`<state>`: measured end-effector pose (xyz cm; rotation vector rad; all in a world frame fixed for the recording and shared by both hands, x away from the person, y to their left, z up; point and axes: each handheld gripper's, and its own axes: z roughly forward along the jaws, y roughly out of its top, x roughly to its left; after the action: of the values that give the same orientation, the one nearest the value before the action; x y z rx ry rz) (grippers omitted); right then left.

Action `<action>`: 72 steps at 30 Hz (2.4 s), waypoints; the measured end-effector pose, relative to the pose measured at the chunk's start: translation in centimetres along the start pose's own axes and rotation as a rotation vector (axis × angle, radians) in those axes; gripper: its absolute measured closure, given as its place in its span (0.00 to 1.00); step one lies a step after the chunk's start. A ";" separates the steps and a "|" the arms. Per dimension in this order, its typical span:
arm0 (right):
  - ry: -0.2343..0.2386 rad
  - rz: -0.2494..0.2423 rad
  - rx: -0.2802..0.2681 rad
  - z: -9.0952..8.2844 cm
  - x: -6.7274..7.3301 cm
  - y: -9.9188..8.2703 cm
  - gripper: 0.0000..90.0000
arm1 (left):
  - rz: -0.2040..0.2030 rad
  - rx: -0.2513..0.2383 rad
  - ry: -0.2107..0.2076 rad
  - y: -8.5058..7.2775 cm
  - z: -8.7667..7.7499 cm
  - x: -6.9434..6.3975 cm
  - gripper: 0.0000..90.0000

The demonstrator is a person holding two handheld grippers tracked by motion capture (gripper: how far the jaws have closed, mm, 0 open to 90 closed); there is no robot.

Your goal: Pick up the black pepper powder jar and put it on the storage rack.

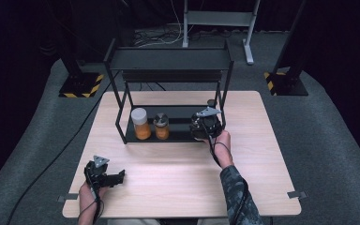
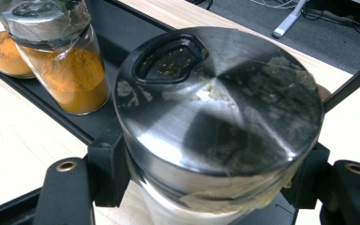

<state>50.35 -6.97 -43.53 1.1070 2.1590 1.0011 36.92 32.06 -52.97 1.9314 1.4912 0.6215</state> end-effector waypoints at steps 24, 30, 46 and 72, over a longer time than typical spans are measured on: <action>0.000 -0.001 0.005 1.1 0.4 0.5 0.34 | 0.002 0.000 -0.001 0.0 0.0 0.0 0.01; 0.001 -0.003 0.003 1.4 0.6 0.6 0.34 | 0.002 0.000 -0.001 0.0 0.0 0.0 0.01; -0.001 0.009 0.003 1.9 0.5 0.4 0.34 | 0.002 0.000 -0.001 0.0 0.0 0.0 0.01; -0.003 0.028 0.016 3.2 0.8 0.2 0.34 | 0.002 0.000 -0.001 0.0 0.0 0.0 0.01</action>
<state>52.27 -5.03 -45.41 1.1489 2.1581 0.9952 36.92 32.07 -52.97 1.9331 1.4888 0.6207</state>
